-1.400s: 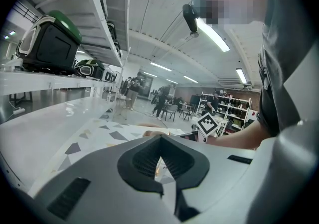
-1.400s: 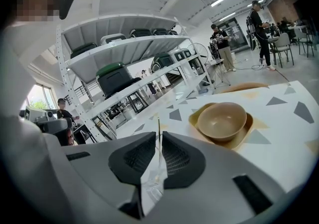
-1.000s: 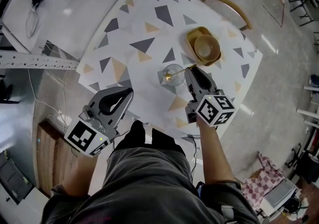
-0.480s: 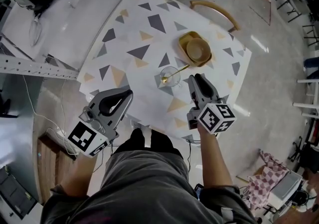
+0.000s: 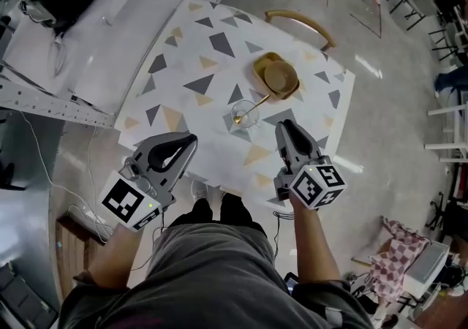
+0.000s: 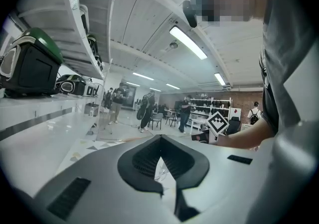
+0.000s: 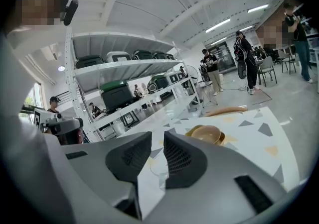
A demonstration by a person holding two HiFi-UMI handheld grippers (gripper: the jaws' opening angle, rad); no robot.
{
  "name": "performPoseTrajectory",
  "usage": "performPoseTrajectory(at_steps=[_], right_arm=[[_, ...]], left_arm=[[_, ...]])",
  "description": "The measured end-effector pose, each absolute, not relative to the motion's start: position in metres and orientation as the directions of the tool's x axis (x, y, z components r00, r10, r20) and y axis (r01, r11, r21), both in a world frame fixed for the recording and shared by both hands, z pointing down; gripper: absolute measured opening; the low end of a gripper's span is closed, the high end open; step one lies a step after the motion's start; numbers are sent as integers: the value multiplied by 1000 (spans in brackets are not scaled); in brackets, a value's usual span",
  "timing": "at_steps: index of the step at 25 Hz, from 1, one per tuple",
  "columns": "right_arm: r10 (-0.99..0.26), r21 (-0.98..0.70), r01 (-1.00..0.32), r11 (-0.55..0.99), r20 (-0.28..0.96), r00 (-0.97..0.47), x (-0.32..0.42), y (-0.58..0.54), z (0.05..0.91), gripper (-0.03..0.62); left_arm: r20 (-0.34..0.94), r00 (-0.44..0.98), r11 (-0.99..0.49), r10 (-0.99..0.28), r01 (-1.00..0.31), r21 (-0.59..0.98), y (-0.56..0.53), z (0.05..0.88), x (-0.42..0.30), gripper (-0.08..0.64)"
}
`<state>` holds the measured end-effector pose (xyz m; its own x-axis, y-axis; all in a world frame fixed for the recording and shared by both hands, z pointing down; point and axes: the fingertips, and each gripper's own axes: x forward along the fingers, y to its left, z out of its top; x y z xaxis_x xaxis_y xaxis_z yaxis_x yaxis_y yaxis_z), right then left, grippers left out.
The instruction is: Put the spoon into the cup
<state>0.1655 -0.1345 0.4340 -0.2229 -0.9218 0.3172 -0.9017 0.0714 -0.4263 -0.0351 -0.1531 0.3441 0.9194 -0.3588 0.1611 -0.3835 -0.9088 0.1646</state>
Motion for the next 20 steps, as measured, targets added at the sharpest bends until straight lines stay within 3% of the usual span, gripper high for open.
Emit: performPoseTrajectory(at_steps=[20], right_arm=[[-940,-419,-896,144,224,-256,123,-89,374,41]], left_arm=[[101,940,-934,-325,-336,123,-124,311,-46,15]])
